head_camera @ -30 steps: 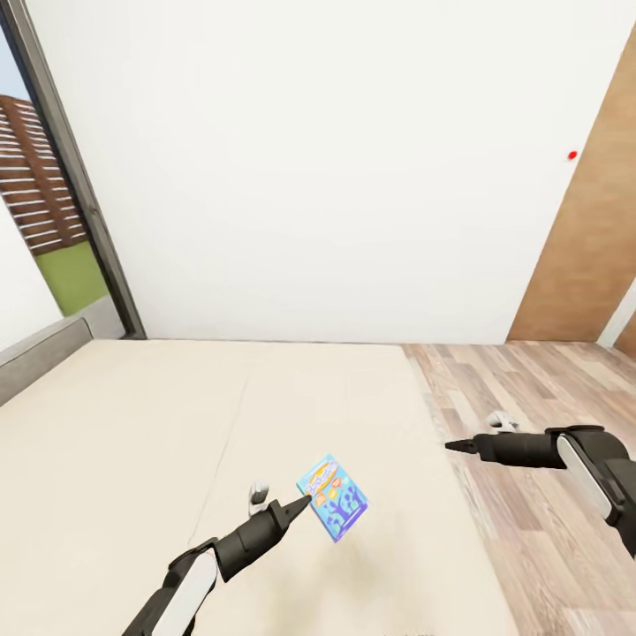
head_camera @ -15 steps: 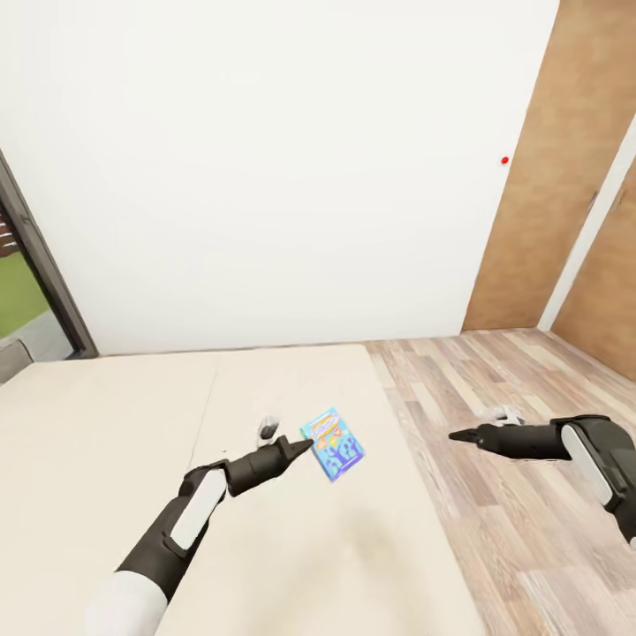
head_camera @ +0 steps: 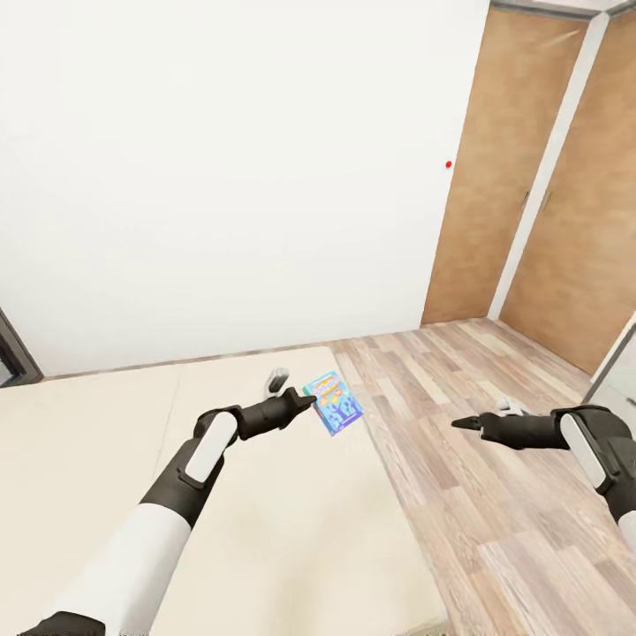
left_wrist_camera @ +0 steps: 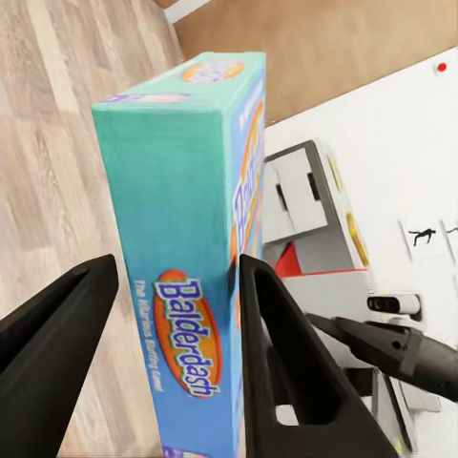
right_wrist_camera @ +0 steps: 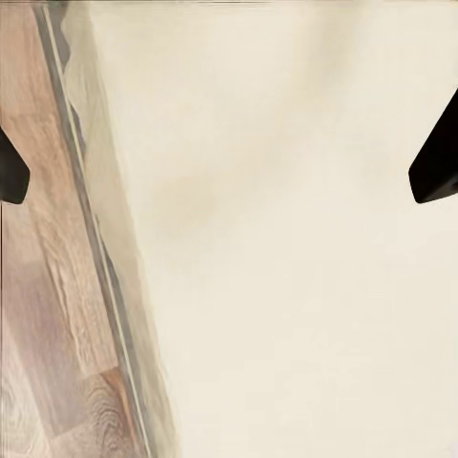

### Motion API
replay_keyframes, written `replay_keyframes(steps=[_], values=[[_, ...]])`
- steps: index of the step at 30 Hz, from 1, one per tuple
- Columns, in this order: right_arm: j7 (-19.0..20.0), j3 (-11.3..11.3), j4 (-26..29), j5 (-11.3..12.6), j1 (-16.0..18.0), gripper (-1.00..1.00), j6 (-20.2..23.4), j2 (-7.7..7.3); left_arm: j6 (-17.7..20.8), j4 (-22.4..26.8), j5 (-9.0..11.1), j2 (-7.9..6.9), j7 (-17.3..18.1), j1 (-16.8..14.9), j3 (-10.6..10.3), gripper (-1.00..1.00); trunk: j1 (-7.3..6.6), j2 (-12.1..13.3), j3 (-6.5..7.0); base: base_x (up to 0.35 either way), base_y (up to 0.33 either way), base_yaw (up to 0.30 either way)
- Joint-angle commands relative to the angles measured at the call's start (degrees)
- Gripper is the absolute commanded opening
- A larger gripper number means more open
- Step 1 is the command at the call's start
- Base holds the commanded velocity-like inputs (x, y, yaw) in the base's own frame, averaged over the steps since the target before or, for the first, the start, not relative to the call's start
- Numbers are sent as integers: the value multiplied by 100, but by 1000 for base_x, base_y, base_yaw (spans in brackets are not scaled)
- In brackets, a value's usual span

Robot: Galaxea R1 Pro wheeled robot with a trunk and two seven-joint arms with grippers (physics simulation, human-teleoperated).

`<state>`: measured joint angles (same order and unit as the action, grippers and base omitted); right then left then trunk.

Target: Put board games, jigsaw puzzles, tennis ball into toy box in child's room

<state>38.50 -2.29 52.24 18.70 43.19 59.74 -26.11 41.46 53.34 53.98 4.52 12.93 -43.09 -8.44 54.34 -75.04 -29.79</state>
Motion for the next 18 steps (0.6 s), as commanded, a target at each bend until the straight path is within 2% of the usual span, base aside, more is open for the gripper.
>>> replay_keyframes(steps=[1, 7, 18], values=[[38, -8, -1, -38, -1, 100, 26, 19, 40, -12, 32, 4, -17, -12, 40, -100, -23, 38, 13, 0, 0, -283], [54, -4, 85, -36, -37, 100, 26, 66, 108, -46, 51, 13, -136, -30, 207, -100, -154, 279, 120, 0, 0, -283], [69, -8, 562, -29, -202, 100, 26, 87, 313, -39, 60, 14, -190, -18, 340, -100, -396, 720, 318, 0, 0, -283]])
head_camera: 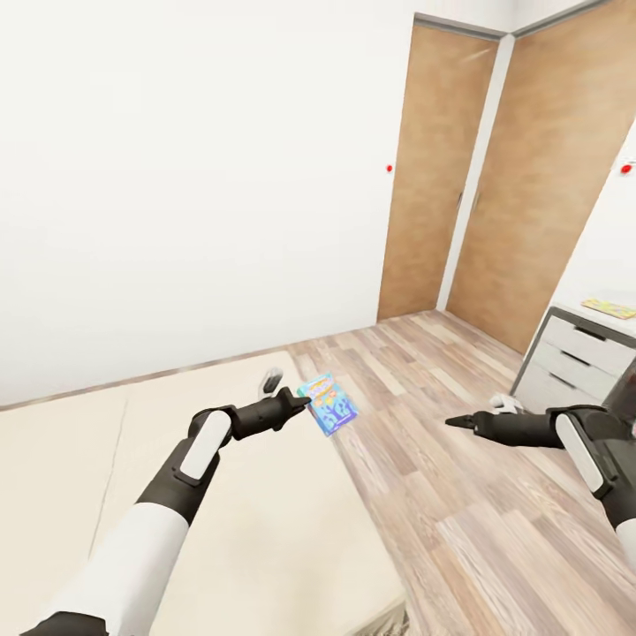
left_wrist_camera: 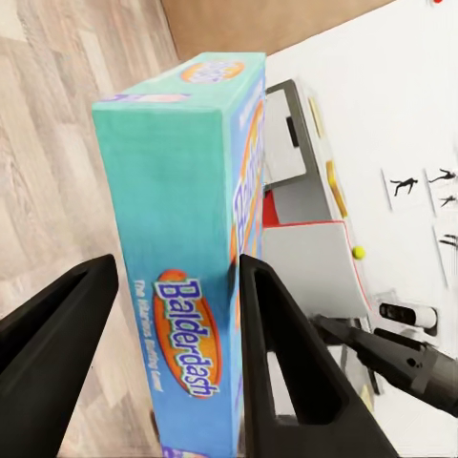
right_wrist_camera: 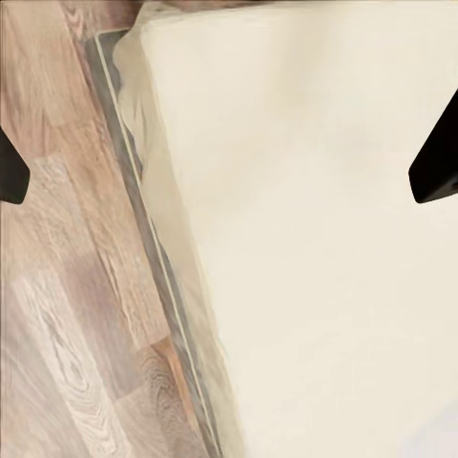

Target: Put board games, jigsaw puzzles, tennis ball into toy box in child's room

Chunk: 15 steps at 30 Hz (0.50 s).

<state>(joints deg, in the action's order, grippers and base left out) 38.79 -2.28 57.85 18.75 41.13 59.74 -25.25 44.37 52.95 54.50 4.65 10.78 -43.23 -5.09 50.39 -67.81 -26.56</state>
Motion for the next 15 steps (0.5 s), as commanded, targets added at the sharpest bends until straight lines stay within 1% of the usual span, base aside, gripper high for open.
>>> replay_keyframes(steps=[1, 2, 3, 5, 6, 7, 8, 9, 11, 15], values=[[39, -8, 15, -35, -4, 100, 26, 6, 40, -4, 6, 1, 24, -4, 49, -100, -22, 38, 12, 0, 0, -283], [33, -5, 28, -36, -15, 100, 26, 34, 92, -9, 4, -2, 22, 0, 147, -100, -44, 78, 30, 0, 0, -283], [33, -5, 28, -36, -15, 100, 26, 34, 92, -9, 4, -2, 22, 0, 147, -100, -66, 118, 48, 0, 0, -283], [20, 0, 24, -44, -22, 100, 26, 102, 169, -13, 0, -4, 22, 3, 242, -100, -110, 198, 84, 0, 0, -283], [14, 0, 20, -50, -25, 100, 26, 156, 206, -15, -3, -7, 20, 4, 281, -100, -132, 238, 103, 0, 0, -283], [5, -4, 24, -67, -29, 100, 26, 269, 261, -17, -9, -15, 17, 5, 344, -100, -154, 278, 122, 0, 0, -283], [5, -4, 24, -67, -29, 100, 26, 269, 261, -17, -9, -15, 17, 5, 344, -100, -176, 318, 142, 0, 0, -283], [-1, -6, 36, -100, -34, 100, 26, 356, 297, -19, -12, -22, 15, 6, 385, -100, -198, 358, 161, 0, 0, -283], [-5, -7, 45, -138, -46, 100, 26, 418, 320, -20, -14, -26, 14, 6, 411, -100, -242, 439, 202, 0, 0, -283], [-6, -8, 54, -193, -64, 100, 26, 489, 344, -21, -22, -34, 11, 7, 438, -100, -330, 599, 284, 0, 0, -283]])
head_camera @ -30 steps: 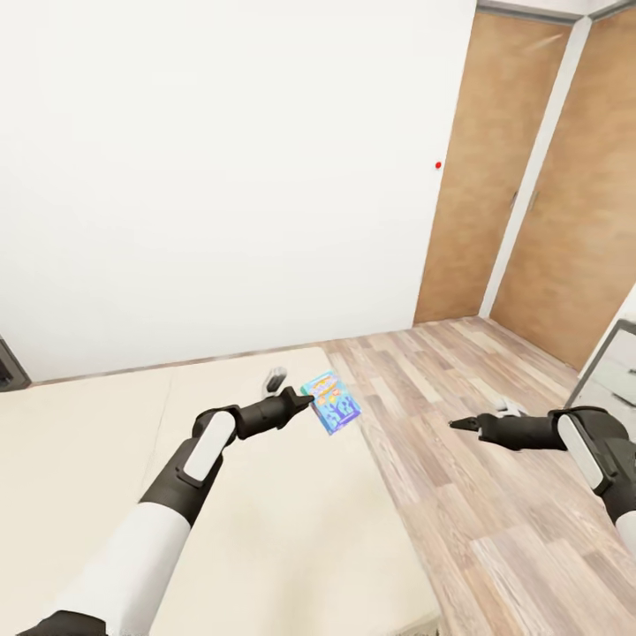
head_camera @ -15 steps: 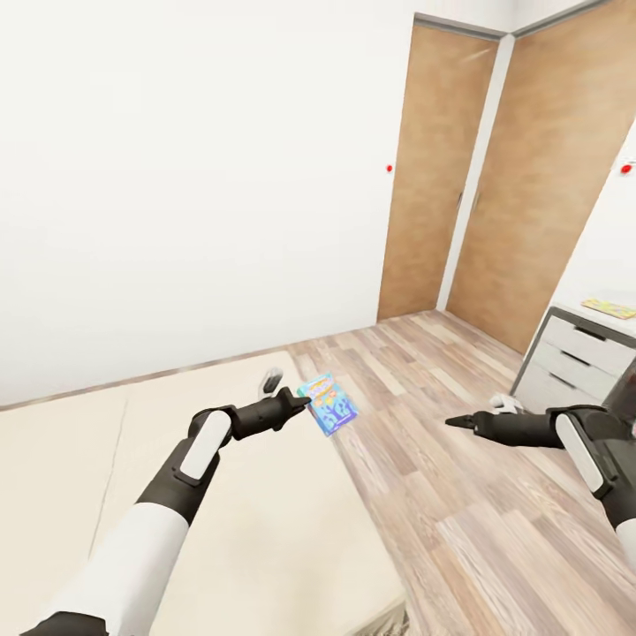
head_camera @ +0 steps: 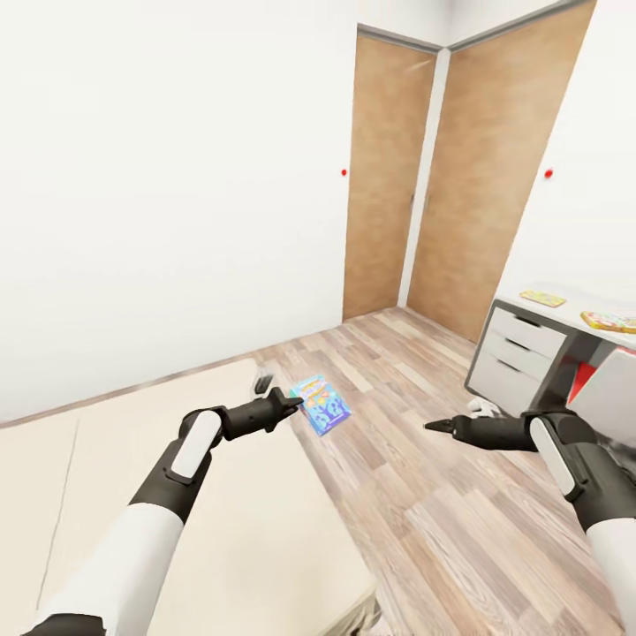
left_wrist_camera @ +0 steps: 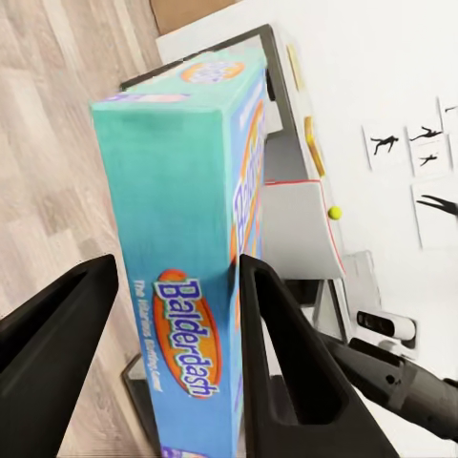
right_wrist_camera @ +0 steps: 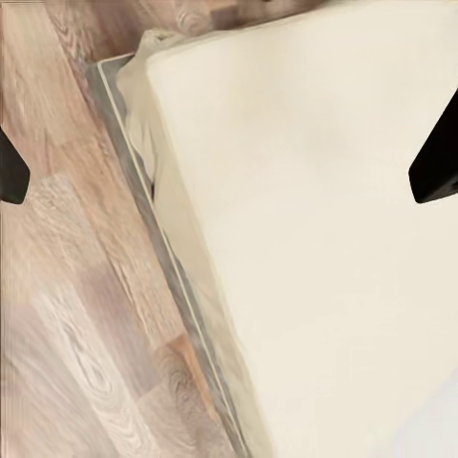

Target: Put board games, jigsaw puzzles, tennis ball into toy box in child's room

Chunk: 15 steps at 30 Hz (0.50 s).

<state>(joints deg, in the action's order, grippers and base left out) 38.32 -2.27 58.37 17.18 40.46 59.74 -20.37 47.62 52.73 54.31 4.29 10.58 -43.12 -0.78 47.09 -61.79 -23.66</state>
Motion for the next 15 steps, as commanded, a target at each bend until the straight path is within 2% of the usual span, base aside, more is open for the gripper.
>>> replay_keyframes(steps=[1, 15], values=[[41, -10, 2, -36, 4, 100, 26, 1, 20, 1, -3, 2, 32, -4, 7, -100, -22, 37, 15, 0, 0, -283], [44, -10, 16, -73, -11, 100, 26, 39, 36, 0, -8, -7, 32, 5, 24, -100, -330, 599, 308, 0, 0, -283]])
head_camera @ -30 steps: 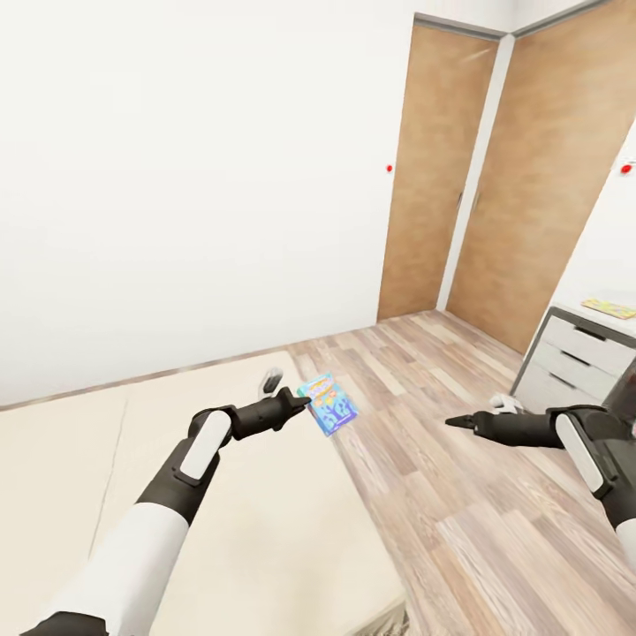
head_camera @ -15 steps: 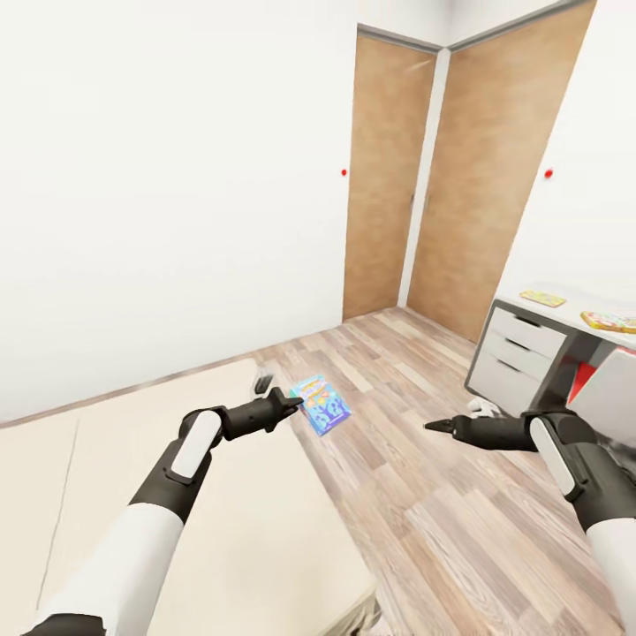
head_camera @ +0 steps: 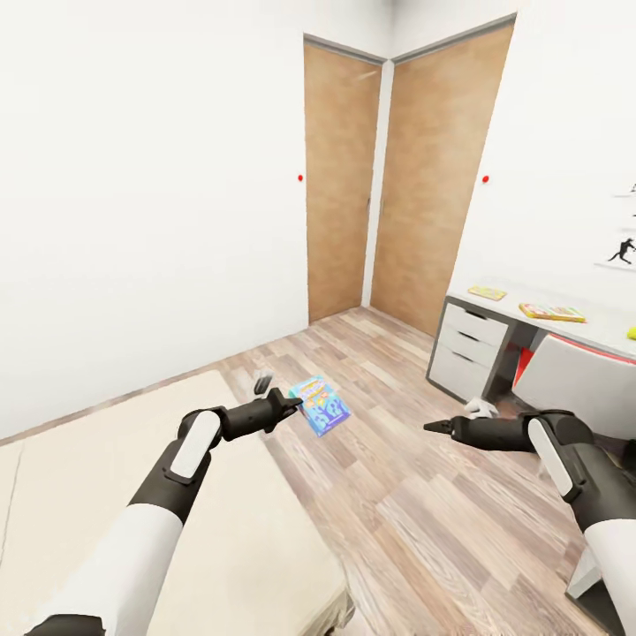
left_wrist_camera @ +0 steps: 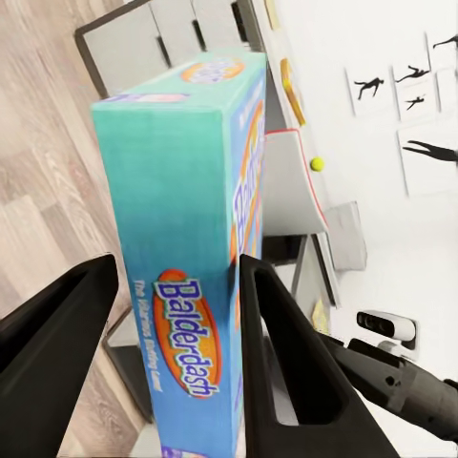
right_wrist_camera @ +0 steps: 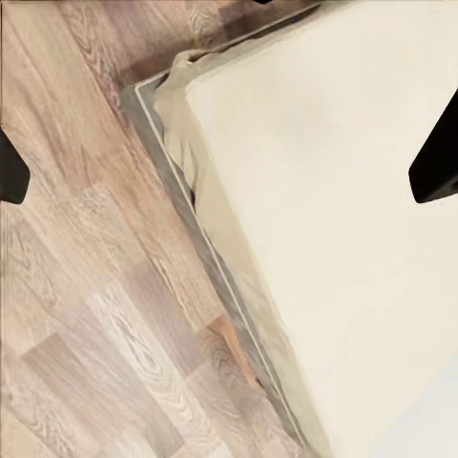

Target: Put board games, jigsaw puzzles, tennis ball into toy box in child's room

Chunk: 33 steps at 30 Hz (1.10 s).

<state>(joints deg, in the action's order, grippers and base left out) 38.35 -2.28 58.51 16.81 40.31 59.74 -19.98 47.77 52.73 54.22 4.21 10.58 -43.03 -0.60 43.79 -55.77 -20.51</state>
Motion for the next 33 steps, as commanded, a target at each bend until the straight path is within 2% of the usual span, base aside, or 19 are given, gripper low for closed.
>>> replay_keyframes(steps=[1, 8, 13, 31, 33], values=[[41, -9, 2, -35, 4, 100, 26, 1, 21, 1, 1, 2, 32, -4, 7, -100, -22, 37, 15, 0, 0, -283], [41, -6, 1, -39, 4, 100, 26, 14, 21, 1, -4, 1, 32, -4, 7, -100, -176, 317, 160, 0, 0, -273], [38, -4, -36, -40, -19, 100, 26, 36, 21, 1, -7, 1, 32, 0, 8, -100, -286, 518, 255, 0, 0, -135], [77, -8, -53, -24, -193, 100, -74, 46, 23, 2, 2, -40, 32, 16, 10, -100, -681, 1240, 581, 0, 0, -20], [72, 9, -22, -25, -209, 100, -52, 51, 27, 2, 9, -78, 37, 21, 13, -100, -725, 1320, 617, 0, 0, -1]])
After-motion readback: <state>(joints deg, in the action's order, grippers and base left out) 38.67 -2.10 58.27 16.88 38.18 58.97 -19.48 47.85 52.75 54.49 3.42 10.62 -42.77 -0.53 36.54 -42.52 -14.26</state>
